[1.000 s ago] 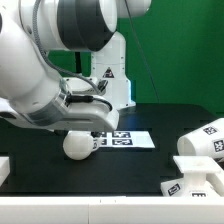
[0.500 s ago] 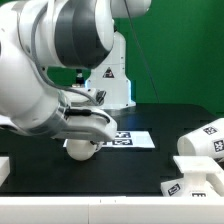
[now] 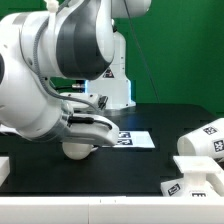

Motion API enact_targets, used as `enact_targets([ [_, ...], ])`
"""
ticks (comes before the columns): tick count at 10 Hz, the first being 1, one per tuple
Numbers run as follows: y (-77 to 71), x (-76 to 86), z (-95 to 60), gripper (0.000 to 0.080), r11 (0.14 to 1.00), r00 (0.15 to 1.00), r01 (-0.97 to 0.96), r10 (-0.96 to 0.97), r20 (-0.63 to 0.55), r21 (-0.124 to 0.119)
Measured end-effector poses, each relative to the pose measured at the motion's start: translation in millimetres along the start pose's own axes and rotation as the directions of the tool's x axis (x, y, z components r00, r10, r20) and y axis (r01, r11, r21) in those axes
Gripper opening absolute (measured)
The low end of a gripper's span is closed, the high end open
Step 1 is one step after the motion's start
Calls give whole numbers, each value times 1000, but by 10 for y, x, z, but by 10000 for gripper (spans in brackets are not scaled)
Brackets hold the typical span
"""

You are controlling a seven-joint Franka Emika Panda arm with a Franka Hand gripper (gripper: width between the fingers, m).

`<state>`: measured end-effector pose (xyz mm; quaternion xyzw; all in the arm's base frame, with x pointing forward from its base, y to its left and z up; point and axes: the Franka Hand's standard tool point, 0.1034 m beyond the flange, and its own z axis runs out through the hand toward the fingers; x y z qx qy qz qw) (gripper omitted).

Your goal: Assemble lamp

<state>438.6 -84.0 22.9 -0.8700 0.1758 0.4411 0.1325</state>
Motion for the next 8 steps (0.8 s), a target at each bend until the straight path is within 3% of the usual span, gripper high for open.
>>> enact_targets([
  [5,0,-12,32,698,1000,1000,-4,4,21,0],
  [7,0,-43,18,698,999,989,-32,32,142,1],
  [8,-11,47,1,698,1000,990,-26,27,141,-3],
])
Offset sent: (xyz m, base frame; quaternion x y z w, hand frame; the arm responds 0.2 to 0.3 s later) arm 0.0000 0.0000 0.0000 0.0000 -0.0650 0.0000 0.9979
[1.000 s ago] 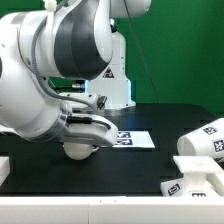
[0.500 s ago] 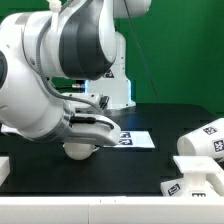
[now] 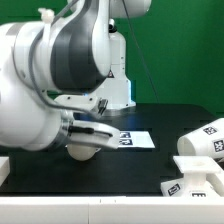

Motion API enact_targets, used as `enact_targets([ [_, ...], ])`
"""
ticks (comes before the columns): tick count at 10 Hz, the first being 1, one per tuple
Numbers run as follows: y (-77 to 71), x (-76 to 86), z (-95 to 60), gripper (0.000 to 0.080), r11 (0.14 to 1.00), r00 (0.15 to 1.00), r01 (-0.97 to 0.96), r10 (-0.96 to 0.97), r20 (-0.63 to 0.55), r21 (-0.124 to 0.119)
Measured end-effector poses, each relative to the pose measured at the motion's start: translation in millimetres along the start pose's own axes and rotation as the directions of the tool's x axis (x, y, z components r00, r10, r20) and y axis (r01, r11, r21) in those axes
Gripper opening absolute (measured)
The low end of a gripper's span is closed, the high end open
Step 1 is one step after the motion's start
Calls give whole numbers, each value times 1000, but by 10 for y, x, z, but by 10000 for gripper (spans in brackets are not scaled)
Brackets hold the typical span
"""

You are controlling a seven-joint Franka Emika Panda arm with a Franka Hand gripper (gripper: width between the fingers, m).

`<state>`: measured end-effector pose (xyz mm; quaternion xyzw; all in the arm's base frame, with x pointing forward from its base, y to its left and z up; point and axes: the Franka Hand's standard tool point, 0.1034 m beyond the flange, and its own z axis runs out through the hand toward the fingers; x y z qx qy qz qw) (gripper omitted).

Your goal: Assemble lamp

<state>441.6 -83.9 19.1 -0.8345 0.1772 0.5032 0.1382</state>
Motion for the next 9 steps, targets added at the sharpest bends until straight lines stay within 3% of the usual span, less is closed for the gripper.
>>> enact_targets([
  [2,-11,-15,6,698,1000,1000,3,-3,1,-2],
  [3,-14,-15,11,589,1000,1000,3,-3,3,-2],
  [4,-15,-15,11,573,1000,1000,3,-3,3,-3],
  [9,-41,-19,6,573,1000,1000,6,-6,-1,-6],
])
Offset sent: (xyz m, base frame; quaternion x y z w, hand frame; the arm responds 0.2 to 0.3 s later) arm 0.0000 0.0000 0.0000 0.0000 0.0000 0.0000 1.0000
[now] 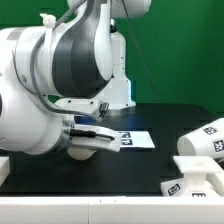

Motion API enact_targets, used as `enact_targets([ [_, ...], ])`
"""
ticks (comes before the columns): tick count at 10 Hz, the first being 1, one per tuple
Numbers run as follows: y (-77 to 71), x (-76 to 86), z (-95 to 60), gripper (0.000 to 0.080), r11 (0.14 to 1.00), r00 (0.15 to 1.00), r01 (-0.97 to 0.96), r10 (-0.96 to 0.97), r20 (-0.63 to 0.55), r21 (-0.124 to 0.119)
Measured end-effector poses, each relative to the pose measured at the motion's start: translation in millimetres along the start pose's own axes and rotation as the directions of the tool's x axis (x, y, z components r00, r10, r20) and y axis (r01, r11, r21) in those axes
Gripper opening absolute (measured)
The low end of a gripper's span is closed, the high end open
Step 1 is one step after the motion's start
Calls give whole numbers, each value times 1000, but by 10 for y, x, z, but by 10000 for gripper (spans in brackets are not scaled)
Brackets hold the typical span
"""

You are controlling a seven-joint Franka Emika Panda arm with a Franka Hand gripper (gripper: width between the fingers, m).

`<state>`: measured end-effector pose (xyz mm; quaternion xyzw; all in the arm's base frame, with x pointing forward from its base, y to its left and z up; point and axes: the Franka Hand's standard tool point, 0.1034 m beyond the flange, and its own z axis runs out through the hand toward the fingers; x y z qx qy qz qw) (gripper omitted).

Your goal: Assemble lamp

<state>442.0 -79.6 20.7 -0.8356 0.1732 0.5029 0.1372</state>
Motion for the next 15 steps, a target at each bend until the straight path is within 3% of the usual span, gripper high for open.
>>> enact_targets([
  [1,-107,-57,-63,573,1000,1000,16,-16,-26,-12],
  [3,-380,-290,-242,574,999,998,49,-49,-47,-9],
  [4,-615,-453,-443,574,997,988,78,-81,-131,-30],
  [5,-731,-587,-534,574,994,974,98,-106,-199,-48],
  [9,-797,-487,-632,574,992,878,110,-124,-462,-58],
  [10,-958,-575,-732,574,988,831,132,-155,-534,-82],
  [11,-1145,-684,-950,574,977,759,176,-210,-616,-117],
  [12,-1321,-757,-1185,574,963,665,212,-265,-698,-163],
  [13,-1435,-838,-1245,574,948,631,217,-318,-708,-233],
  [14,-1558,-823,-1315,574,943,570,212,-334,-751,-258],
  [15,-1560,-801,-1335,574,942,514,212,-334,-790,-260],
])
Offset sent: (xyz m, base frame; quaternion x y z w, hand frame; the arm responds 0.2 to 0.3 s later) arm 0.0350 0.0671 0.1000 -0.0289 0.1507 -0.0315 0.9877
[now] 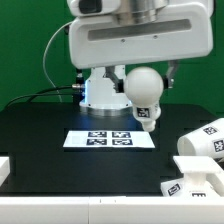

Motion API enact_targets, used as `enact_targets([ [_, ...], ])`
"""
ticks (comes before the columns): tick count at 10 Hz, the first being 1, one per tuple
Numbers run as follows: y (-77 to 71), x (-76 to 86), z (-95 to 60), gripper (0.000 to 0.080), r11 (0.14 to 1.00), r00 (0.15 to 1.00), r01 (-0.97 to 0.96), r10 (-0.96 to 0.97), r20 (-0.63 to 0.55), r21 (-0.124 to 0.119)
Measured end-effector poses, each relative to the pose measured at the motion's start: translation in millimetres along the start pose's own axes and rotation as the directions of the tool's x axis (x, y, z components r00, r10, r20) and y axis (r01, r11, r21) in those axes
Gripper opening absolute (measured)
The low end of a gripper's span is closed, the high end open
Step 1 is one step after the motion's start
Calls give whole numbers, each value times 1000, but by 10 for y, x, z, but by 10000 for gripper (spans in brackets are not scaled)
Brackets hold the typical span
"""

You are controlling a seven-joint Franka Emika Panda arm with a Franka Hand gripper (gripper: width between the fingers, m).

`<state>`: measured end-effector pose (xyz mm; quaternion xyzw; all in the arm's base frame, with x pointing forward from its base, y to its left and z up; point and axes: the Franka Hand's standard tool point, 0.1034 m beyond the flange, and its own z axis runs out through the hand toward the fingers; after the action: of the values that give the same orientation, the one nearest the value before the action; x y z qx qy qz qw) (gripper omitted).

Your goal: Assemble lamp

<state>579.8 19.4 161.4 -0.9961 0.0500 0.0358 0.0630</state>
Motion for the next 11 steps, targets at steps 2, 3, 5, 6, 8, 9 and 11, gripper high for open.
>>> enact_targets([
  [2,35,26,3,574,1000,990,-1,0,-142,-12],
  [3,21,74,-31,574,999,980,30,-37,-197,-39],
  [5,-173,242,-163,574,979,925,157,-193,-327,-134],
  [6,-336,284,-137,574,970,903,189,-232,-362,-151],
  [8,-588,257,-78,574,960,874,231,-277,-399,-160],
  [9,-568,262,-79,574,960,875,228,-274,-399,-160],
  [11,-611,255,-62,574,952,867,251,-301,-398,-173],
])
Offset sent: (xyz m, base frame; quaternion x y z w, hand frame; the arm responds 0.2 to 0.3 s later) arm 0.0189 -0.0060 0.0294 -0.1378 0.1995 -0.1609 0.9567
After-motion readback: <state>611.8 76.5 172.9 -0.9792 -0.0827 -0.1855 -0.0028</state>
